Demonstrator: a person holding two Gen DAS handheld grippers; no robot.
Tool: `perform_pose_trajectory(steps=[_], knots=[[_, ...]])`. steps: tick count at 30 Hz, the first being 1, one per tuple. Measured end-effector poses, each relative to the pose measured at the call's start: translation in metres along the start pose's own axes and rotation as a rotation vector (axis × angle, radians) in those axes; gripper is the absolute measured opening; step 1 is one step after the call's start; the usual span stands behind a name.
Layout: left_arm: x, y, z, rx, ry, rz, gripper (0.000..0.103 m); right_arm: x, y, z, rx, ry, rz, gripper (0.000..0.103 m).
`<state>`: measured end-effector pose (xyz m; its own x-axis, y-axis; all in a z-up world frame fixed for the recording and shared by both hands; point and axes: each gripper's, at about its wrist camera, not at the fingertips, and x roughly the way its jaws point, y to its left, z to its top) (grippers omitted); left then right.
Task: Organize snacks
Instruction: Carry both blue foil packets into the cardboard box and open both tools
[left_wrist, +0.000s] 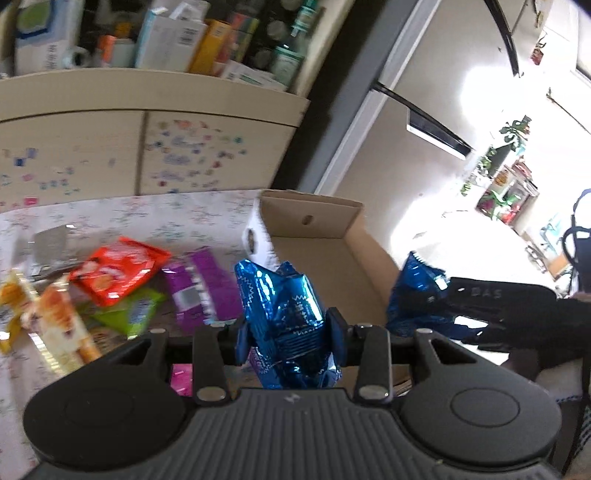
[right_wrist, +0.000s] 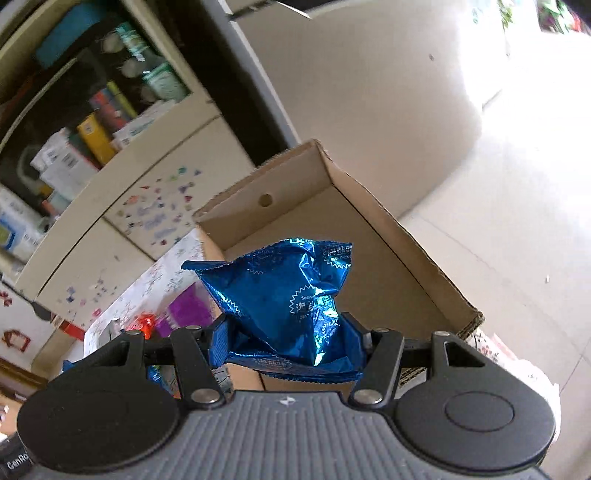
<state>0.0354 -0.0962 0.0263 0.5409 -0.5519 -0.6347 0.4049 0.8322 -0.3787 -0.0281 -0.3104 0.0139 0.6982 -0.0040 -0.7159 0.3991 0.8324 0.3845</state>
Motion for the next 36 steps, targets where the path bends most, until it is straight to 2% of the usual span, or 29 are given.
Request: perform_pose_trajectory(steps=[11, 13, 16, 23, 27, 31, 36], knots=[[0.060, -0.037, 0.008, 0.019, 0.056, -0.096, 0.041, 0.005, -0.006, 0.006, 0.028, -0.024, -0.068, 0.069], [0.064, -0.044, 0.007, 0.040, 0.056, -0.084, 0.060, 0.005, -0.006, 0.007, 0.026, -0.025, -0.063, 0.074], [0.057, -0.045, 0.008, 0.077, 0.030, -0.083, 0.076, 0.005, -0.004, 0.007, 0.020, -0.024, -0.041, 0.077], [0.044, -0.017, 0.019, 0.195, 0.031, 0.019, 0.078, 0.009, 0.005, 0.006, 0.001, -0.006, -0.002, 0.080], [0.047, -0.004, 0.012, 0.323, 0.066, 0.083, 0.078, 0.012, 0.010, 0.006, -0.012, 0.003, 0.009, 0.084], [0.057, 0.002, 0.000, 0.397, 0.112, 0.097, 0.078, 0.018, 0.016, 0.004, -0.026, 0.030, 0.021, 0.084], [0.067, -0.007, -0.014, 0.562, 0.119, 0.097, 0.078, 0.026, 0.024, 0.002, -0.036, 0.065, 0.046, 0.084]])
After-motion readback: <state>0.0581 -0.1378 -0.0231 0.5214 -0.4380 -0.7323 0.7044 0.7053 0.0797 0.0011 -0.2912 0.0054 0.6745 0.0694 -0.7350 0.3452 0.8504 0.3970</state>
